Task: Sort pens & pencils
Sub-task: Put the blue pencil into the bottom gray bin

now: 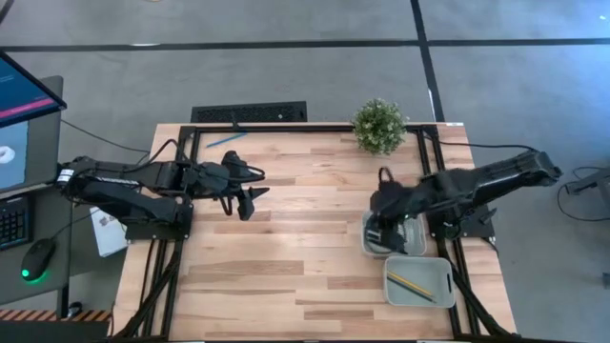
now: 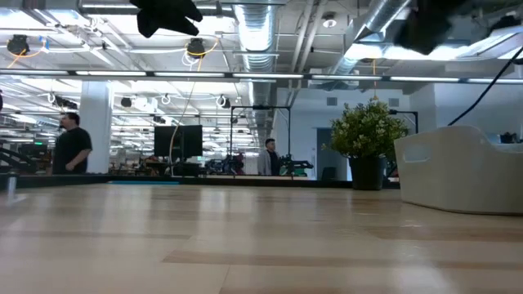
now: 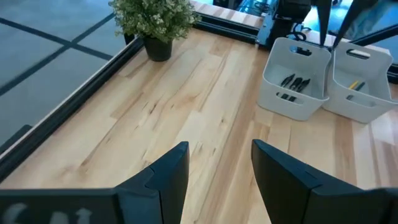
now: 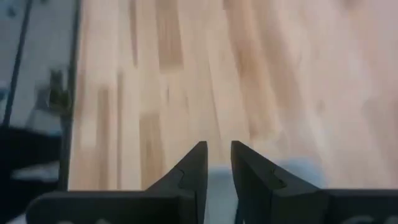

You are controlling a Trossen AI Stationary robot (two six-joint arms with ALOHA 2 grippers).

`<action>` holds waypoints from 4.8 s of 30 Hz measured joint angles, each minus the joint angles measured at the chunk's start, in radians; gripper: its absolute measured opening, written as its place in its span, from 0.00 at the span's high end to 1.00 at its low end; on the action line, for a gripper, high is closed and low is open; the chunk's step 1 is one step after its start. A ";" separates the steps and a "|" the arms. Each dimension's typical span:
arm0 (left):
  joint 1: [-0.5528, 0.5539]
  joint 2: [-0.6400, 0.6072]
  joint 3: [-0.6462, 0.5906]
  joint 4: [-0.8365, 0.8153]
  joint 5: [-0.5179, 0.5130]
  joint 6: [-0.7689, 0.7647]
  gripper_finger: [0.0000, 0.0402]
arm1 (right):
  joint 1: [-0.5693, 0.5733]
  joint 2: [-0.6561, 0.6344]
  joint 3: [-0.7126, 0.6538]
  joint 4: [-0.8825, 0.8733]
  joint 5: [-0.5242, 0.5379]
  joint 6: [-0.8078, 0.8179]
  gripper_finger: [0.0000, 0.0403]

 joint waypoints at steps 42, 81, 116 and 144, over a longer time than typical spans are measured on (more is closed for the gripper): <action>0.705 0.239 0.000 -0.006 0.037 0.373 0.24 | -0.723 -0.141 0.085 0.283 0.304 -0.300 0.77; 1.022 0.306 0.001 -0.137 0.165 0.355 0.24 | -0.763 0.073 0.085 0.568 0.085 -0.379 0.77; 1.151 0.802 0.239 -0.329 0.256 0.458 0.24 | -0.744 0.073 0.085 0.582 0.060 -0.361 0.77; 1.182 0.930 0.266 -0.386 0.293 0.445 0.24 | -0.746 0.073 0.085 0.582 0.063 -0.368 0.77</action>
